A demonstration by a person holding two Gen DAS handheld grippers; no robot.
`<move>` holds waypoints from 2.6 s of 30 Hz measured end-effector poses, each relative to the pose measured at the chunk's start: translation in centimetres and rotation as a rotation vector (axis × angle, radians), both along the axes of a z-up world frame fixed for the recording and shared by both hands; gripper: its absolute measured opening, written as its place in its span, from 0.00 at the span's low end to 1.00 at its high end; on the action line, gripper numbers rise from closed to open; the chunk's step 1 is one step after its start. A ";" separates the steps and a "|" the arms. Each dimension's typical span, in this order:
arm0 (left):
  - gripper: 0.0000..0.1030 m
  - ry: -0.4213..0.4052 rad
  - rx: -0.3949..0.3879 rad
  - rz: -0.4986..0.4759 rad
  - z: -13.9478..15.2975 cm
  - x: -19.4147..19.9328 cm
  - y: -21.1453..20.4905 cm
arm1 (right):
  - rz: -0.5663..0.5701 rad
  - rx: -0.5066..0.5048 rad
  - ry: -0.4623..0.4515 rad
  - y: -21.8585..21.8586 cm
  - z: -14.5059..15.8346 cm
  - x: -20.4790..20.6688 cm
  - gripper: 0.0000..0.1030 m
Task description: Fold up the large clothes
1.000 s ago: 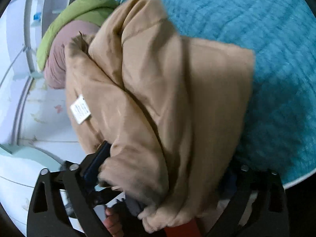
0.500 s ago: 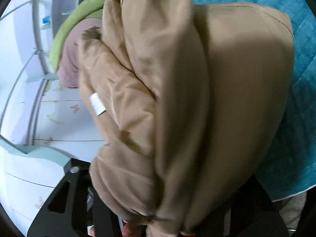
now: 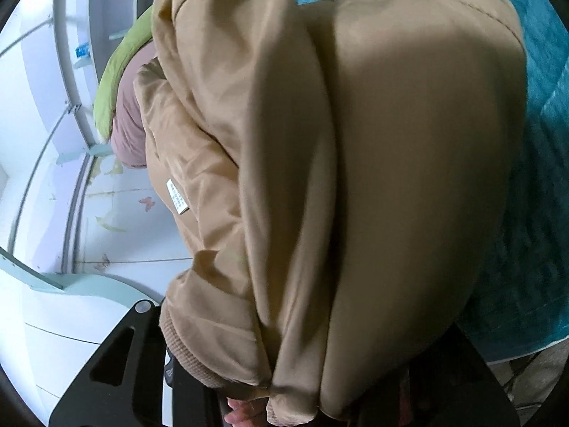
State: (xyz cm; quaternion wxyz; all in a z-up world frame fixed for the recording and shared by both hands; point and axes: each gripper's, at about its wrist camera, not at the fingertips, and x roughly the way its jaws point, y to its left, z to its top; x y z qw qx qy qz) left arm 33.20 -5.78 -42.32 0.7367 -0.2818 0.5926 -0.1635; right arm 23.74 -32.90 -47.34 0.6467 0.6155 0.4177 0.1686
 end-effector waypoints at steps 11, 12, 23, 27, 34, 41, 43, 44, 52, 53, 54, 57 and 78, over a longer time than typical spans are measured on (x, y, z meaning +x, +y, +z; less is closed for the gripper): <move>0.40 -0.140 -0.004 0.007 3.2 0.1 0.2 | 0.027 0.058 -0.039 2.8 0.1 -0.2 0.35; 0.36 -0.154 0.001 0.010 3.8 -0.3 0.7 | 0.034 0.054 -0.052 3.2 0.4 -0.1 0.35; 0.28 -0.301 0.145 0.039 9.9 -3.6 7.7 | 0.177 0.104 -0.170 10.3 2.4 1.9 0.35; 0.28 -0.350 0.163 0.080 11.9 -4.4 11.7 | 0.243 0.080 -0.245 14.0 4.4 3.0 0.35; 0.28 -0.496 0.203 0.157 18.2 -3.7 19.1 | 0.348 -0.038 -0.459 22.3 11.0 5.0 0.35; 0.28 -0.617 0.287 0.270 24.1 -2.4 28.7 | 0.454 0.033 -0.606 32.9 13.9 8.2 0.35; 0.28 -0.631 0.333 0.299 25.0 -2.2 31.6 | 0.477 0.056 -0.618 35.6 13.4 9.6 0.35; 0.28 -0.635 0.369 0.316 25.3 -2.0 33.4 | 0.495 0.047 -0.627 37.9 13.0 10.0 0.34; 0.28 -0.491 0.536 0.398 18.6 0.5 44.0 | 0.547 -0.040 -0.485 48.8 5.0 9.8 0.38; 0.28 -0.449 0.564 0.389 16.6 0.6 44.7 | 0.560 -0.072 -0.442 49.7 3.2 9.0 0.41; 0.28 -0.416 0.570 0.391 15.0 0.5 45.2 | 0.569 -0.092 -0.411 49.6 2.1 8.0 0.42; 0.28 -0.371 0.528 0.445 12.2 -0.5 46.6 | 0.575 -0.197 -0.338 49.4 -0.7 6.0 0.59; 0.80 -0.351 0.539 0.521 11.9 -9.1 44.2 | 0.417 -0.559 -0.355 42.4 7.6 3.5 0.77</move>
